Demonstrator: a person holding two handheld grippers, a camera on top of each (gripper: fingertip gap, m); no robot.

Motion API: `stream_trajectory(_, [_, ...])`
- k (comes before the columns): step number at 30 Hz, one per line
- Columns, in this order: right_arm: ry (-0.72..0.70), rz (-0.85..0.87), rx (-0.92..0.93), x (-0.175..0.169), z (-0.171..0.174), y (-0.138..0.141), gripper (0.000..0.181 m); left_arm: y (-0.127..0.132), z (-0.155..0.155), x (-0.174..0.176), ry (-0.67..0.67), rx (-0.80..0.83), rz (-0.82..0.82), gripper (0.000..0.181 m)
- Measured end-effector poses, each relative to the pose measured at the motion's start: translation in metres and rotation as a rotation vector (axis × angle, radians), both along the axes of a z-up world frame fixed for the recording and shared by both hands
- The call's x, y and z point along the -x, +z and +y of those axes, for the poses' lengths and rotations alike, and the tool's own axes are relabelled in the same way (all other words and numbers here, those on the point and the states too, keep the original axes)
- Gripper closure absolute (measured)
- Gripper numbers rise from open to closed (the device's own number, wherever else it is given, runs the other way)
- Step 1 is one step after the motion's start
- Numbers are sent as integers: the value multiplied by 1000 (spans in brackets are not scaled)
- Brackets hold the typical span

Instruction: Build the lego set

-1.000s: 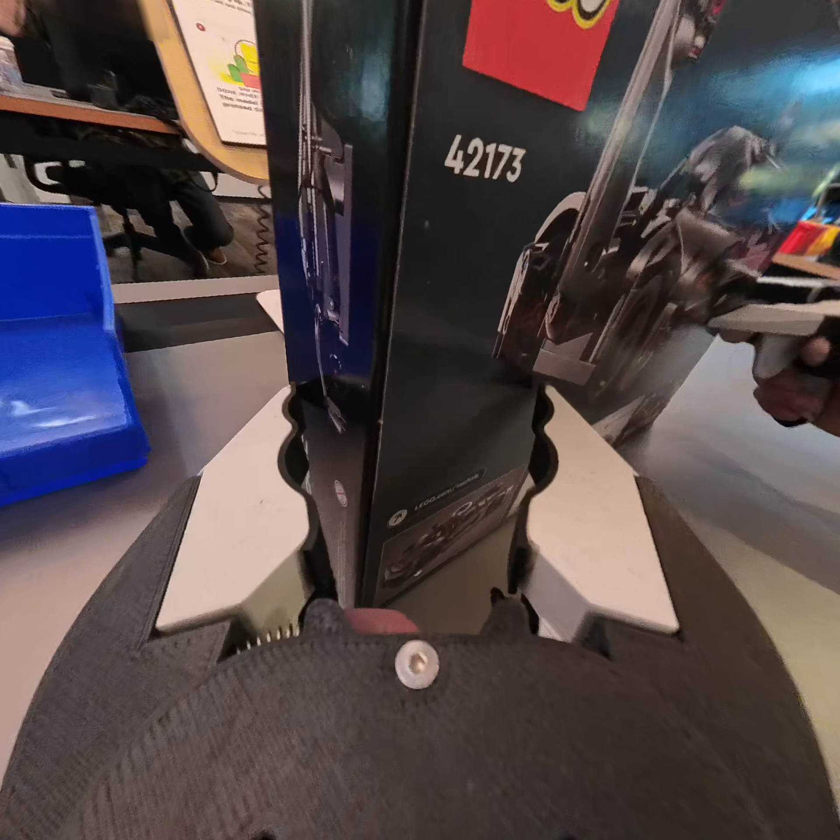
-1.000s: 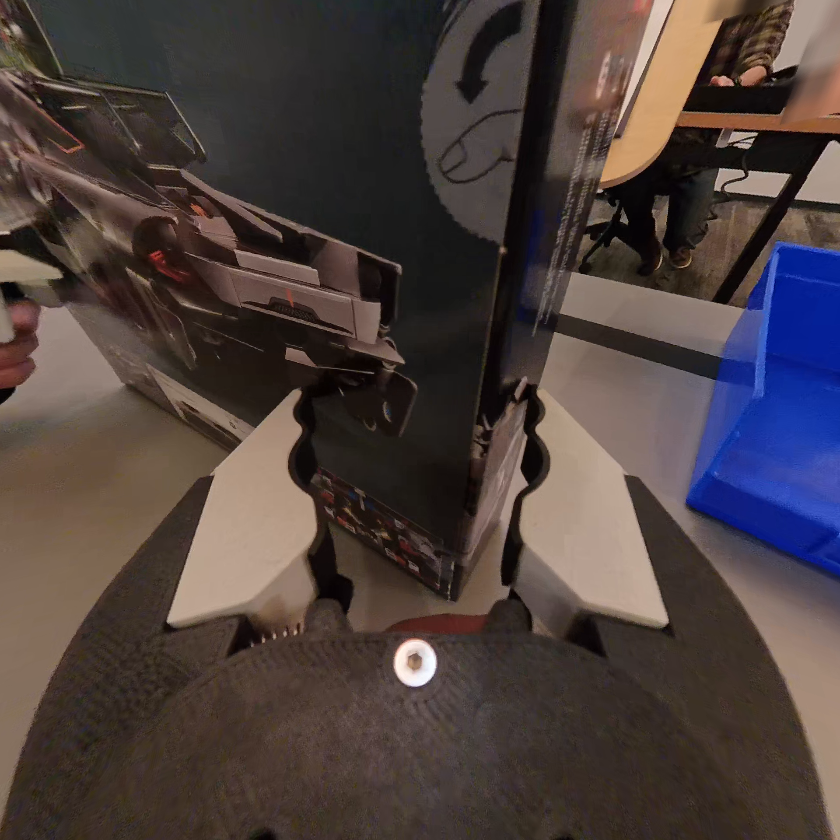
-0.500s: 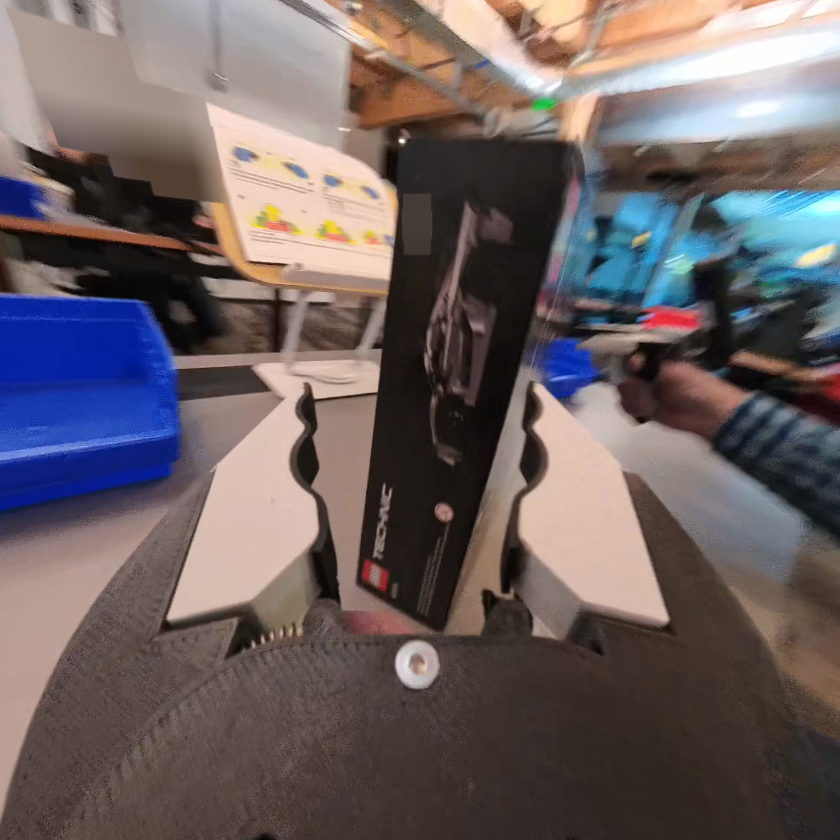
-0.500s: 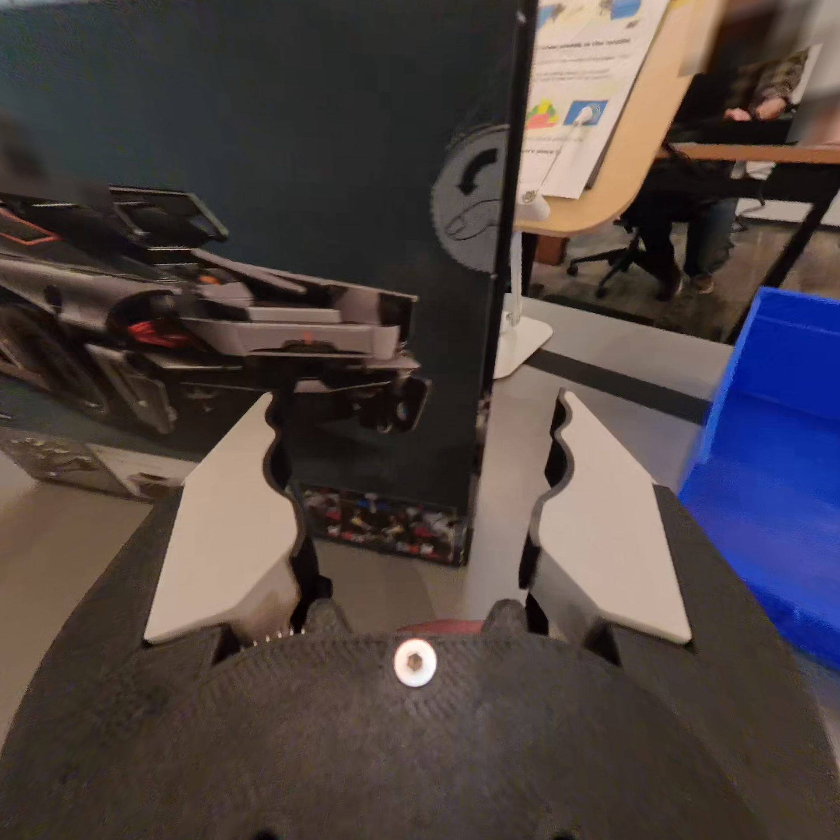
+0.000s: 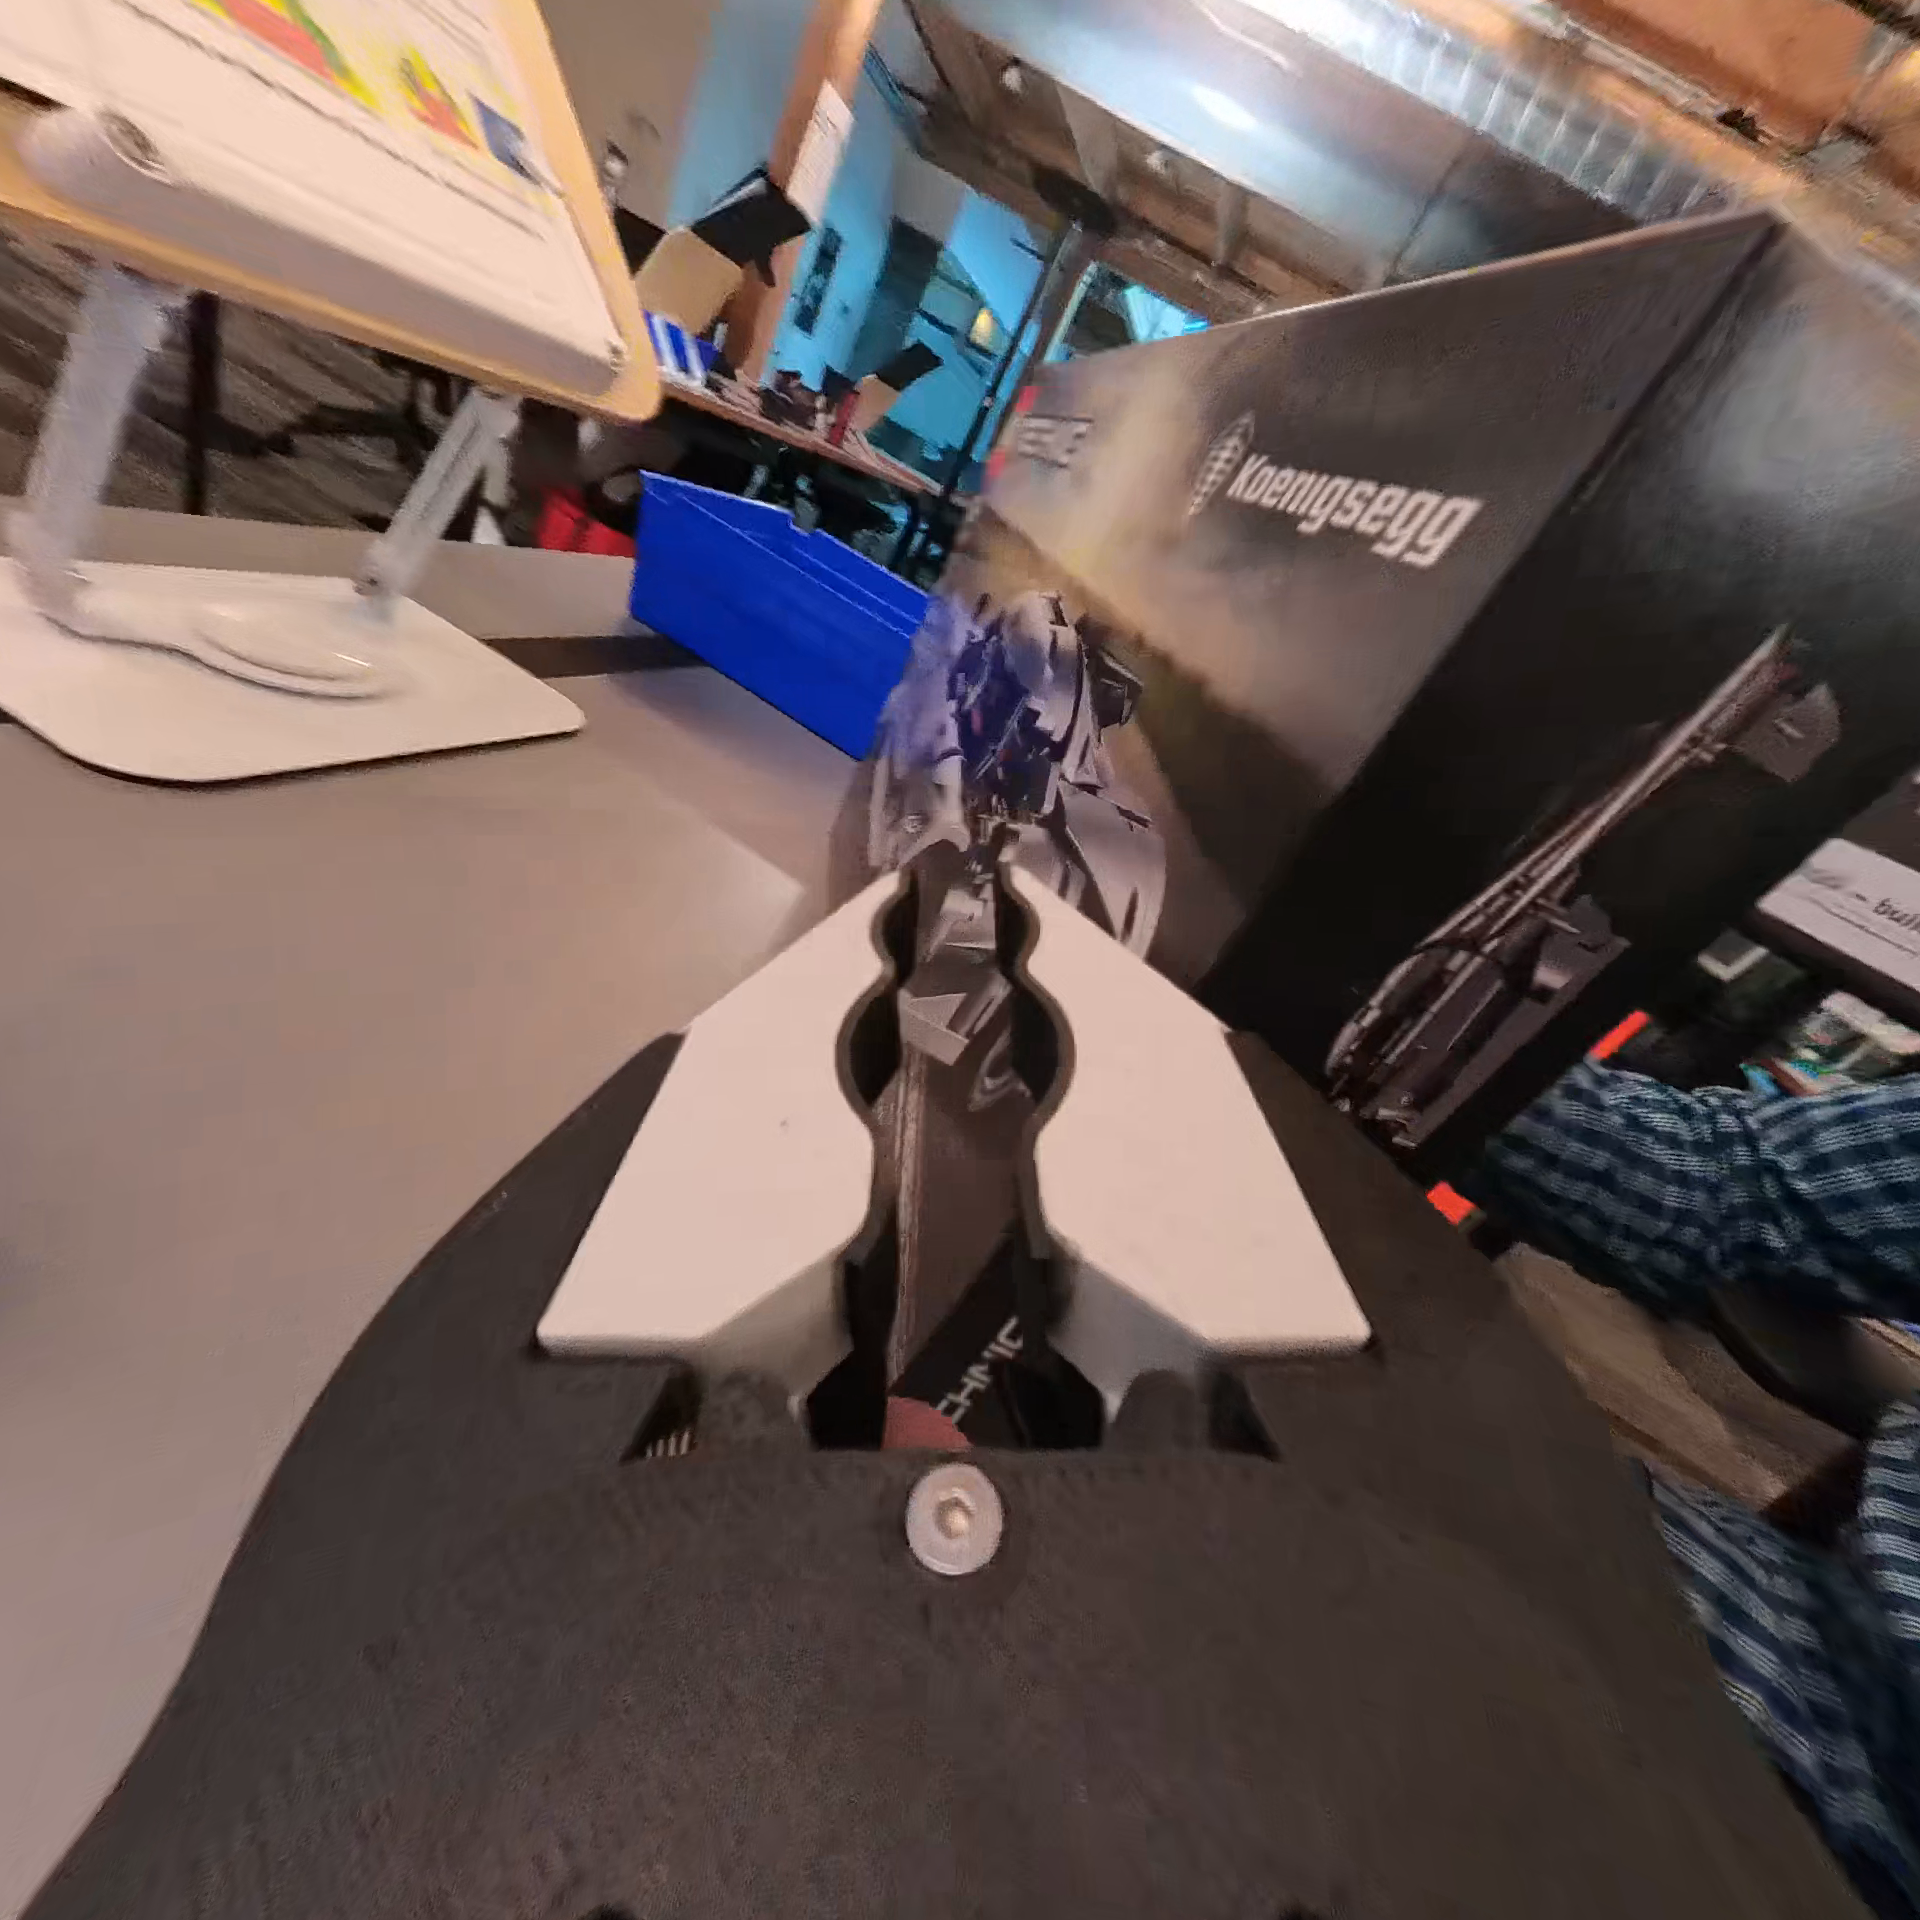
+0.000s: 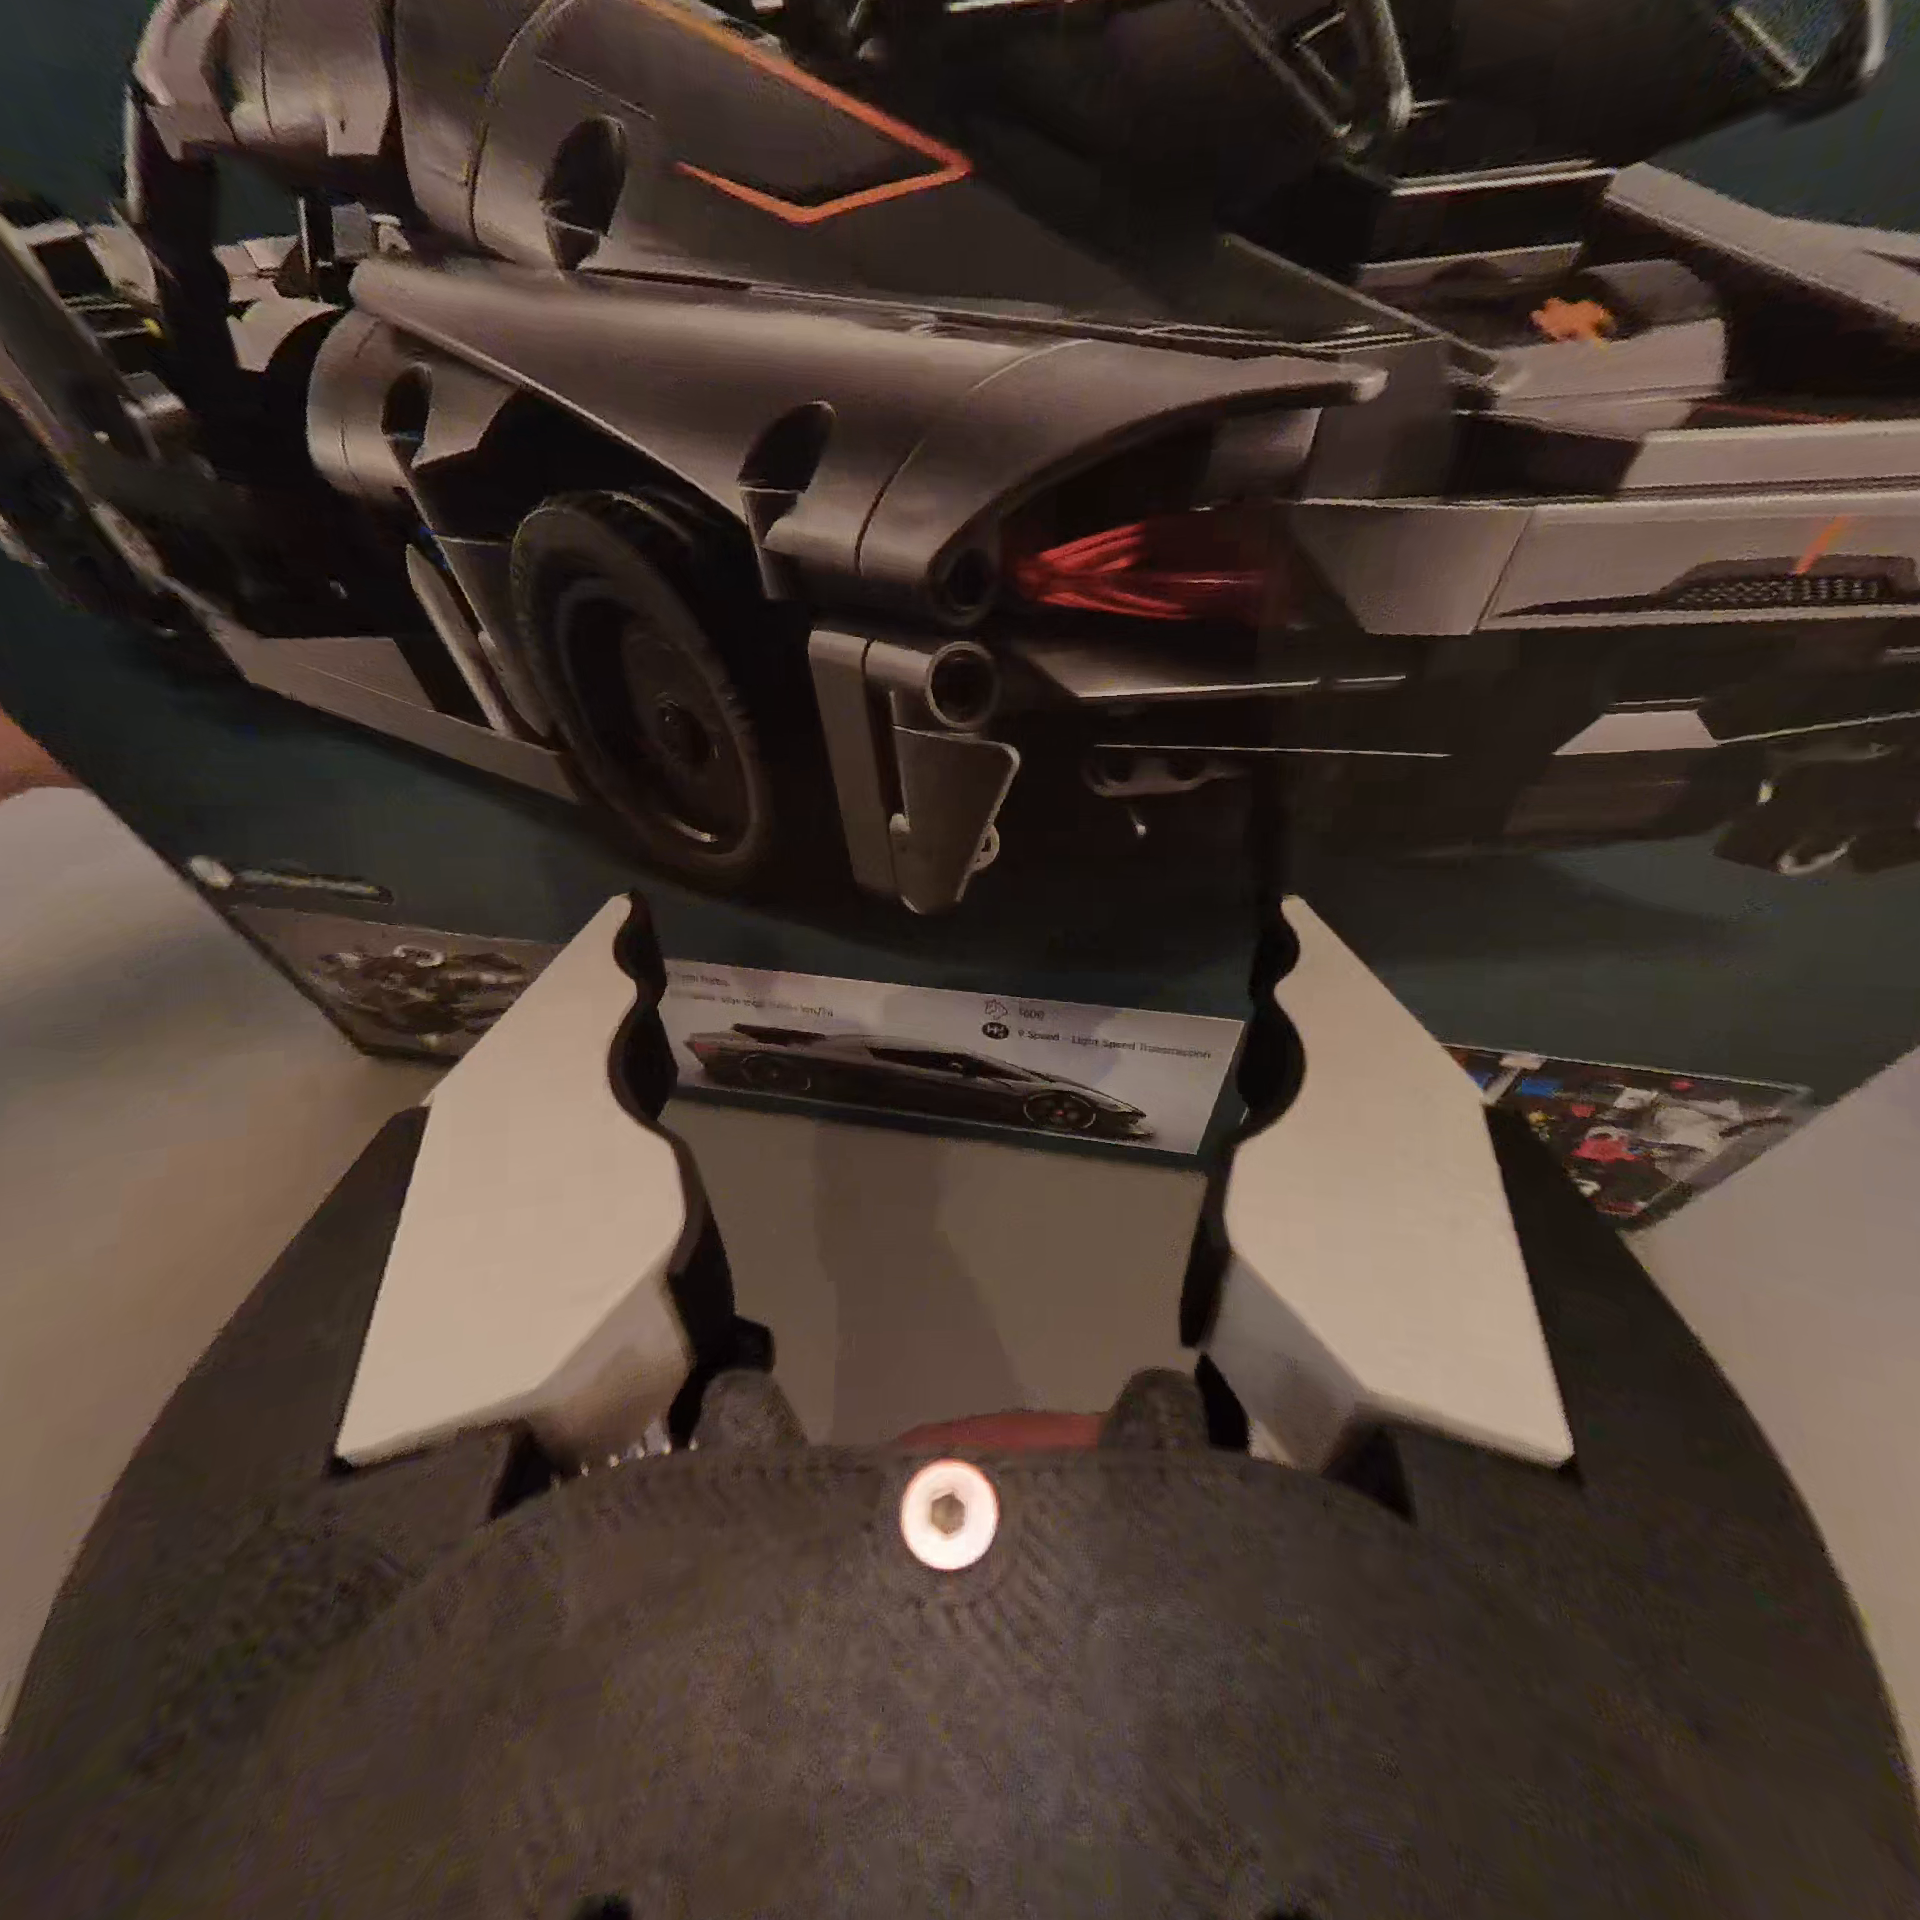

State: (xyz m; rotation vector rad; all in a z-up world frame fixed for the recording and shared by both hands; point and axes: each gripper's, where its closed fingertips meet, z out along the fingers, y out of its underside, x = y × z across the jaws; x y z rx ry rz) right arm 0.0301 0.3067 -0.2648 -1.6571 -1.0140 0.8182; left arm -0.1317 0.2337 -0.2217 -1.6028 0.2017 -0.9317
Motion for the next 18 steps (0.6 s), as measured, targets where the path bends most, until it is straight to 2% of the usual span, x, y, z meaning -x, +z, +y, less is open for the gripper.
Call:
stream_trajectory(4, [-9,4,10,1,13,0,73,-11,-7,-27,-50,14,61,169])
stream_trajectory(6, [36,0,18,5,15,0,79,-20,-8,-44,-45,26,117,177])
stream_trajectory(10, [141,20,36,9,16,0,90,-18,-10,-63,15,-7,88,181])
stream_trajectory(18, [408,51,139,18,26,-4,93,-19,-15,-88,182,-27,104,181])
